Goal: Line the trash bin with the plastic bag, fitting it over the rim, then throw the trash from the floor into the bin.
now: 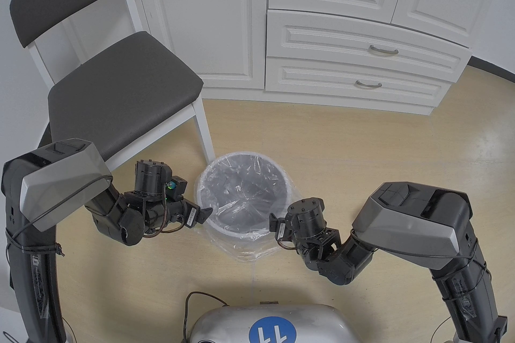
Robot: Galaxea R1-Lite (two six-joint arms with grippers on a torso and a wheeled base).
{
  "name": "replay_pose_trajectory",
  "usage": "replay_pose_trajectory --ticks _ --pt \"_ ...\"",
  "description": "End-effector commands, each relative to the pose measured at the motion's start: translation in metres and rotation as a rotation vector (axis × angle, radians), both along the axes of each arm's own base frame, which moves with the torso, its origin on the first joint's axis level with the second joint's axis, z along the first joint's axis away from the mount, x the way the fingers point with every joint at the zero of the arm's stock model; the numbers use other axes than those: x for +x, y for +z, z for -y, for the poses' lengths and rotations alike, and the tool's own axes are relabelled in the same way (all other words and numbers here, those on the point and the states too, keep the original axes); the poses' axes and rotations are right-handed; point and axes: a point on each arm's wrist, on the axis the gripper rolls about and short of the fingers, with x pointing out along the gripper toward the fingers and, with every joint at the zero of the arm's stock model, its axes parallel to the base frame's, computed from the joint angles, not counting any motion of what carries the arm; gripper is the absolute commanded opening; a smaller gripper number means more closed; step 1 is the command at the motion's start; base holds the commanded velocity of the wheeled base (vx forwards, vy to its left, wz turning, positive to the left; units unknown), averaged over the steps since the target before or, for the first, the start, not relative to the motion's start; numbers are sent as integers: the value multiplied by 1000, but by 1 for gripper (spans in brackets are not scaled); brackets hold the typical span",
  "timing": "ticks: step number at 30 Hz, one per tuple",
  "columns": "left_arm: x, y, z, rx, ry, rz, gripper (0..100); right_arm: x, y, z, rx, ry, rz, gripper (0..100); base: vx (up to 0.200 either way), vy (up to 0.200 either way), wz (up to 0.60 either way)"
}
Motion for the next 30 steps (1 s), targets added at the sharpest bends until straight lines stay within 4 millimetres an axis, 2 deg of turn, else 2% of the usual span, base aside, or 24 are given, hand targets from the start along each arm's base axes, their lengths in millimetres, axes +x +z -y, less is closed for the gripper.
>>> replay_pose_trajectory --ticks 1,7,12,19,30 --pt "0 -1 2 0 -3 -3 100 6 8 -6 67 -7 77 100 0 0 0" --pt "-1 -7 5 3 -12 -16 100 8 13 -8 105 -4 129 100 0 0 0" --pt "-11 -13 18 14 -50 -43 100 8 9 -7 97 -5 122 100 0 0 0" --pt "-16 -18 22 26 -69 -61 100 2 0 -8 78 13 93 100 0 0 0" --pt "1 -3 12 -34 -13 43 100 -2 -8 -5 22 23 60 100 0 0 0"
